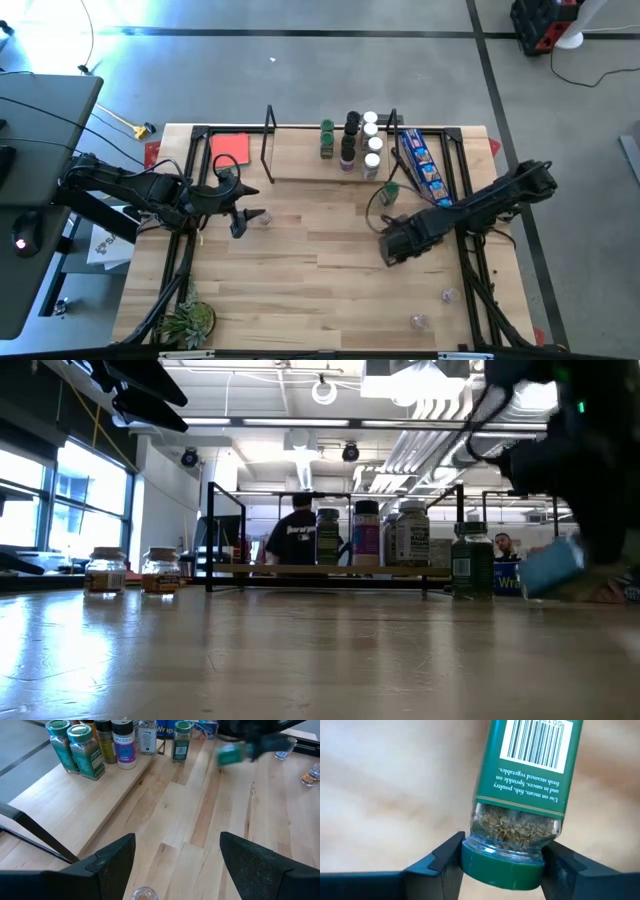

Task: Shelf spices
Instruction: Put the left green seasoning bottle on the shelf aligned with the other green seasoning bottles

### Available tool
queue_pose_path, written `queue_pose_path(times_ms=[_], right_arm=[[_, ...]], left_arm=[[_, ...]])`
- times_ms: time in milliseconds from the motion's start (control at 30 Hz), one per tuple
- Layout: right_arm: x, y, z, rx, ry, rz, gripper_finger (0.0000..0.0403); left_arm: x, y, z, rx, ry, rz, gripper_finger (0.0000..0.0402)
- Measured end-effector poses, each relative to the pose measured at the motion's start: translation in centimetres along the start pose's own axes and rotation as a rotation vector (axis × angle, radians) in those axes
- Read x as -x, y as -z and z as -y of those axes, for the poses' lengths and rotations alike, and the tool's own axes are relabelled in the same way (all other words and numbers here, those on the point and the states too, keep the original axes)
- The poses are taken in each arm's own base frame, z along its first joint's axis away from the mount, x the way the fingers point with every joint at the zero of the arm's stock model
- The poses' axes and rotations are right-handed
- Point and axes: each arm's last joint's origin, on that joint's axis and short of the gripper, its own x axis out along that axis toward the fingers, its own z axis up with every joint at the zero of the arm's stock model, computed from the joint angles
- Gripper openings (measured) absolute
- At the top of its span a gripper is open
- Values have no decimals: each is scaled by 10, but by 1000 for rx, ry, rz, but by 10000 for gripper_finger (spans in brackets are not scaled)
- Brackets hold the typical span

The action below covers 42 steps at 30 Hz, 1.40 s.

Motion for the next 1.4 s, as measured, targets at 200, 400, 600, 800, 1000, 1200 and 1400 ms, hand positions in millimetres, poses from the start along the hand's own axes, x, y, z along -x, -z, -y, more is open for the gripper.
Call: queue_pose_path(times_ms=[200, 400, 600, 800, 1000, 1200, 1400], right_arm=[[39, 5, -31, 164, -185, -163, 192], [46, 3, -54, 297, -260, -200, 192], [32, 2, -68, 381, -242, -248, 192], [17, 3, -77, 436, -249, -286, 192], [18, 1, -88, 463, -364, -310, 192], [22, -15, -94, 428, -442, -271, 192], [20, -24, -94, 405, -446, -275, 192]], left_arm=[[0, 0, 0, -73, -10, 3, 286], [0, 0, 0, -260, -2, -1, 286], [-1, 0, 1, -291, 11, -2, 286], [-8, -10, 9, -204, 41, 87, 286], [-29, -25, 34, -225, 284, 199, 286], [-48, -11, 91, -617, 705, 308, 286], [-76, 18, 124, -573, 745, 180, 286]])
